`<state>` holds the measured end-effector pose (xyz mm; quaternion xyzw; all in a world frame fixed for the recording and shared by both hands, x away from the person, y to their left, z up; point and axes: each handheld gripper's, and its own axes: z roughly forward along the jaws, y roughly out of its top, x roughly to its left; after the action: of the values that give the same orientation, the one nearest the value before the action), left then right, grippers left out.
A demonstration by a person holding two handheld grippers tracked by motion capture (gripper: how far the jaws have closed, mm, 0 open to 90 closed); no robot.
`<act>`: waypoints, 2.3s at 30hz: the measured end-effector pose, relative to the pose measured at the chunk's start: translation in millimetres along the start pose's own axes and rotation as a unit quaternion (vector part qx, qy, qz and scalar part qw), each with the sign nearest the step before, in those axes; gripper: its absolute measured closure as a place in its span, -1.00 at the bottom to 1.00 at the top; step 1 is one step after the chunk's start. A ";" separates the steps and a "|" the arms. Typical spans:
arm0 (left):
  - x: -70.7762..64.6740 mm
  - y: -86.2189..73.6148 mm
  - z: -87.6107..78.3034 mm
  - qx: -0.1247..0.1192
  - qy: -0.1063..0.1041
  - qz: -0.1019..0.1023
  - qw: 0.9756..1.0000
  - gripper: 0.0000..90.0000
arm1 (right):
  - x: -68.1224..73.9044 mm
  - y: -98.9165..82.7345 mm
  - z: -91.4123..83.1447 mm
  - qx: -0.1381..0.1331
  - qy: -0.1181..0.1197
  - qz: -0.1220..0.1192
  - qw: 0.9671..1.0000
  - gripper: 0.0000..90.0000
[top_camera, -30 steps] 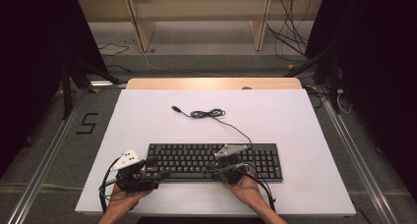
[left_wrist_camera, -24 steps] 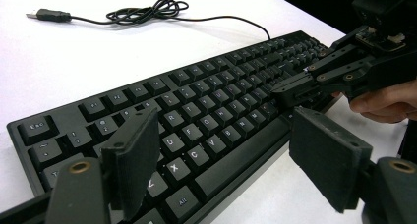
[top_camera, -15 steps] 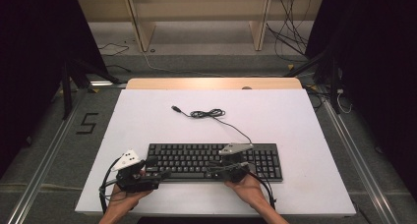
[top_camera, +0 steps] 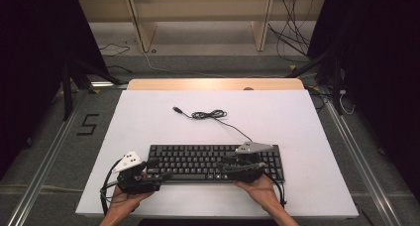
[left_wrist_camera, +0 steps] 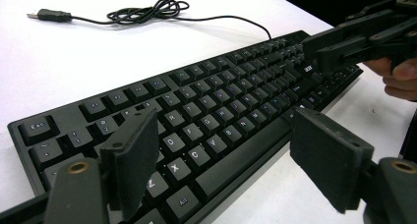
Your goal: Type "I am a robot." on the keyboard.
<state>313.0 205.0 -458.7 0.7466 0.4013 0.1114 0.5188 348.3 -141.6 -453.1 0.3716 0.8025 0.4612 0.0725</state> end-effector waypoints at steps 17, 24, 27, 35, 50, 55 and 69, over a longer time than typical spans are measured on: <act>-0.6 0.1 0.6 0.001 -0.003 -0.002 1.000 -0.42 | -8.0 -7.0 -26.4 -0.029 -0.001 0.011 1.000 0.09; -0.9 0.2 0.6 0.000 -0.004 -0.004 1.000 -0.43 | -9.2 -11.9 -35.4 -0.037 -0.004 0.015 0.999 0.00; -0.9 0.2 0.7 0.001 -0.004 -0.003 1.000 -0.43 | -9.7 -14.9 -40.0 -0.042 -0.007 0.017 0.999 -0.05; -0.8 0.3 0.7 0.001 -0.005 -0.004 1.000 -0.43 | -14.4 -23.6 -53.2 -0.054 -0.018 0.021 0.998 -0.08; -2.3 0.6 0.0 0.000 -0.010 -0.006 1.000 -0.44 | -16.5 -39.3 -74.1 -0.076 -0.031 0.018 0.996 -0.15; -3.4 0.5 -0.4 0.000 -0.011 -0.005 1.000 -0.44 | -18.4 -45.4 -81.4 -0.074 -0.041 0.010 0.996 -0.16; -4.8 0.3 0.2 -0.001 -0.013 -0.005 1.000 -0.46 | -20.6 -50.3 -85.9 -0.081 -0.050 0.009 0.995 -0.22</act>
<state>310.1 201.4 -457.4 0.7456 0.3979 0.0993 0.5253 296.9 -229.2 -449.3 0.3940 0.7546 0.5063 0.1381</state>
